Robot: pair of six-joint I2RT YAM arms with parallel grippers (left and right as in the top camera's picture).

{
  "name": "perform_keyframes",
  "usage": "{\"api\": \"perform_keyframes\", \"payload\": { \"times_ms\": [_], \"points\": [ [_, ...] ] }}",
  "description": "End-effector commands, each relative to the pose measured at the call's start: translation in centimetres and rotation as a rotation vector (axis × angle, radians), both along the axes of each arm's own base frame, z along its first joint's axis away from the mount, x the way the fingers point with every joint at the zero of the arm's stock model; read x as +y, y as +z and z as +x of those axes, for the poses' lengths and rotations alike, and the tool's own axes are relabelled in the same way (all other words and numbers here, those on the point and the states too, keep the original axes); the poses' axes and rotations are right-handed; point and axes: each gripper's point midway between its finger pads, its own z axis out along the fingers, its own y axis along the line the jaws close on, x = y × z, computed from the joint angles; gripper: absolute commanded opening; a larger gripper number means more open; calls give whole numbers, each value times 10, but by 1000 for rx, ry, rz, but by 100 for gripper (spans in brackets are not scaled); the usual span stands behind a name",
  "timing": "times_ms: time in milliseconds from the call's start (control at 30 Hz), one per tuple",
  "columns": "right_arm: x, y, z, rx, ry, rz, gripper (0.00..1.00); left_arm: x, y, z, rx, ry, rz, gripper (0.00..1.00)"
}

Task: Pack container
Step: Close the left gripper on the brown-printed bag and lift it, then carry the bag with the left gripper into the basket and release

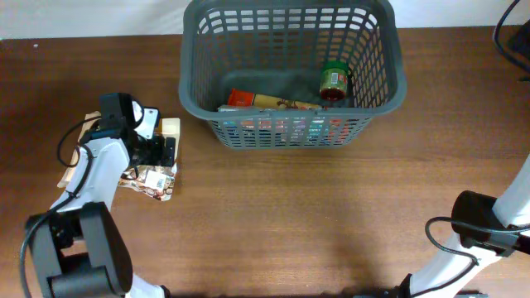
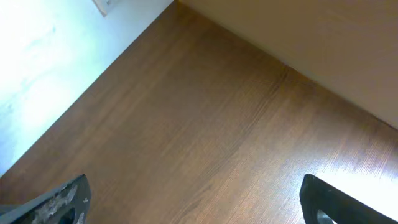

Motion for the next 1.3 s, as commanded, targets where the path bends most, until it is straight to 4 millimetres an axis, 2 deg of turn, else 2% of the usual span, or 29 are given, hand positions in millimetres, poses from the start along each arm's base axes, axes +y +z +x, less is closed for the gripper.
{"api": "perform_keyframes", "payload": {
  "times_ms": [0, 133, 267, 300, 333, 367, 400, 433, 567, 667, 733, 967, 1033, 1067, 1167, 1233, 1267],
  "points": [
    [1, 2, 0, -13, -8, 2, 99, -4, -12, 6, 10, 3, -40, 99],
    [1, 2, 0, -13, -8, 2, 99, -10, -37, 3, 69, -6, -79, 99],
    [1, 2, 0, -13, -8, 2, 99, -17, -53, 0, 102, -17, -125, 100],
    [1, 2, 0, -13, -8, 2, 99, -19, -54, 0, 105, -19, -132, 95],
    [1, 2, 0, -13, -8, 2, 99, -19, -54, 0, 105, -20, -136, 84],
    [1, 2, 0, -13, -8, 2, 99, -20, -54, 0, 104, -22, -142, 68],
    [1, 2, 0, -13, -8, 2, 99, -21, -54, 0, 103, -22, -142, 32],
    [1, 2, 0, -13, -8, 2, 99, -20, -54, 0, 104, -22, -142, 4],
    [1, 2, 0, -13, -8, 2, 99, -20, -52, 5, 88, -22, -139, 2],
    [1, 2, 0, -13, -8, 2, 99, -18, -37, 18, 61, -25, -134, 2],
    [1, 2, 0, -13, -8, 2, 99, -15, -12, 32, 36, -25, -130, 2],
    [1, 2, 0, -13, -8, 2, 99, -5, 119, 90, -158, -38, -94, 2],
    [1, 2, 0, -13, -8, 2, 99, -4, 182, 106, -275, -49, -80, 2],
    [1, 2, 0, -13, -8, 2, 99, -6, 204, 110, -321, -58, -84, 2],
    [1, 2, 0, -13, -8, 2, 99, -29, 277, 118, -494, -143, -156, 2],
    [1, 2, 0, -13, -8, 2, 99, -55, 319, 118, -599, -233, -216, 2],
    [1, 2, 0, -13, -8, 2, 99, -66, 333, 117, -634, -275, -234, 2]
  ]
}}
